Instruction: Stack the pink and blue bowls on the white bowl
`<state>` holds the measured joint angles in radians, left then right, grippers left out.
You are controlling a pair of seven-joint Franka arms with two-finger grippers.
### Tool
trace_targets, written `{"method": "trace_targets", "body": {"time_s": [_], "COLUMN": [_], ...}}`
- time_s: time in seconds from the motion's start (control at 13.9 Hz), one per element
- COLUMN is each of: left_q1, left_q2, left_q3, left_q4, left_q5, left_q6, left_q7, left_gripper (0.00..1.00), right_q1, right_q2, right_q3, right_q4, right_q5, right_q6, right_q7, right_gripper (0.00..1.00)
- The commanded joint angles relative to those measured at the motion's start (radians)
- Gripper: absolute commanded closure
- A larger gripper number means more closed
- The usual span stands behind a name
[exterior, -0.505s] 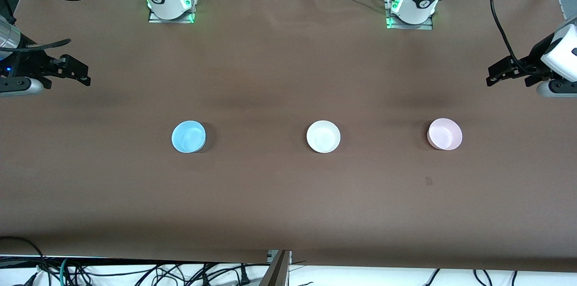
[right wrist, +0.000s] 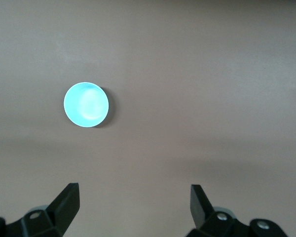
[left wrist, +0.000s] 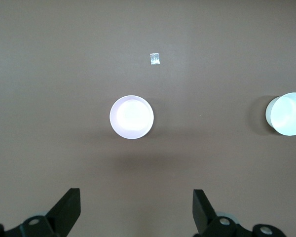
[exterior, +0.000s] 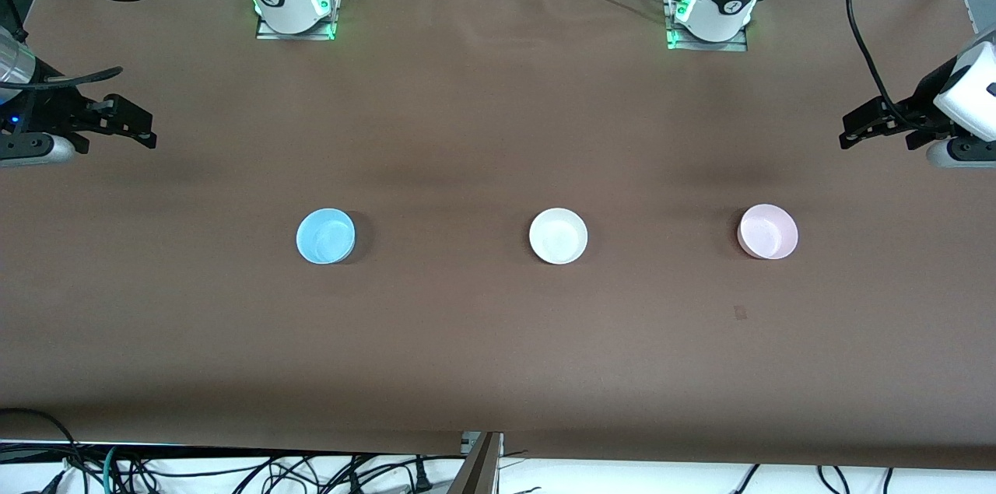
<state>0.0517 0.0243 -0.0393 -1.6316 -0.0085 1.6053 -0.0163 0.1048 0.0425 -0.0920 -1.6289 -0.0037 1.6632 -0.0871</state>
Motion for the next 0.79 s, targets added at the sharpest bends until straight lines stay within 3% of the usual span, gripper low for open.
{"method": "trace_targets", "body": {"time_s": [0.0,0.72], "left_q1": [0.002,0.032], "left_q2": [0.006,0.006], "left_q3": [0.004,0.006], "left_q4": [0.019,0.018], "left_q5": [-0.004,-0.015], "left_q6": [-0.018,-0.059], "left_q7": [0.021,0.048], "left_gripper": [0.0,0.0], "right_q1": [-0.004,-0.004], "right_q2": [0.005,0.005], "right_q3": [0.003,0.003], "right_q4": [0.018,0.017], "right_q5": [0.013,0.013], "right_q6": [-0.017,-0.017], "right_q7": [-0.01,-0.01], "right_gripper": [0.01,0.01]}}
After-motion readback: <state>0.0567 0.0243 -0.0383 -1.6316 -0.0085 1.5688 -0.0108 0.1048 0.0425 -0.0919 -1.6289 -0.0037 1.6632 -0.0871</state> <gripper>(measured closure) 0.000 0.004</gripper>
